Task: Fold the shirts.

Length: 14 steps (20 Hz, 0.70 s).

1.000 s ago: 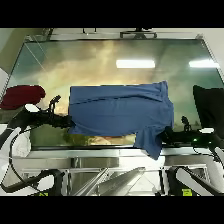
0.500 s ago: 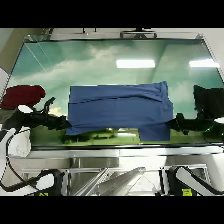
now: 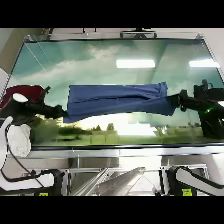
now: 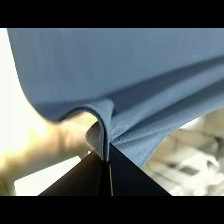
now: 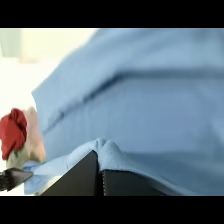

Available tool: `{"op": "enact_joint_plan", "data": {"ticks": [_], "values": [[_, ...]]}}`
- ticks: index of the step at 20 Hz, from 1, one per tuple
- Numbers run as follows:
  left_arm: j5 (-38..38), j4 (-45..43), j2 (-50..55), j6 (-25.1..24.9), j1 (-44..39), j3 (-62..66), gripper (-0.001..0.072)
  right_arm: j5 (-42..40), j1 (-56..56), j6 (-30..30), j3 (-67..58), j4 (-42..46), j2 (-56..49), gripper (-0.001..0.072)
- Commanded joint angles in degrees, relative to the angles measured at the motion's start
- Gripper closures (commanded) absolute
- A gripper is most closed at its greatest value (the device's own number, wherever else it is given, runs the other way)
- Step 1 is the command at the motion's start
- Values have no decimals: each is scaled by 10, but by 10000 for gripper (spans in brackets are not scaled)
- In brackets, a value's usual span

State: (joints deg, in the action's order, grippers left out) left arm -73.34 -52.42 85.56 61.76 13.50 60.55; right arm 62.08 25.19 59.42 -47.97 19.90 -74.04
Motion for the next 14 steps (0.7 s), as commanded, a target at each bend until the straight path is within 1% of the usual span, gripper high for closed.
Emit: {"op": "enact_joint_plan", "data": {"ticks": [1,3,7,11,14], "values": [[-2,0,80,29,-21,133,686,-93,-44,-12,-68,-26,-79,695],[-1,0,129,34,-28,207,686,-108,-50,-17,-115,-27,-138,695],[-1,0,221,63,-28,318,687,-111,-55,-97,-182,-59,-244,694],[-29,0,308,68,-37,404,687,-119,-58,-217,-190,-132,-307,688],[-56,0,340,68,-43,454,689,-119,-60,-326,-200,-184,-309,686]]}}
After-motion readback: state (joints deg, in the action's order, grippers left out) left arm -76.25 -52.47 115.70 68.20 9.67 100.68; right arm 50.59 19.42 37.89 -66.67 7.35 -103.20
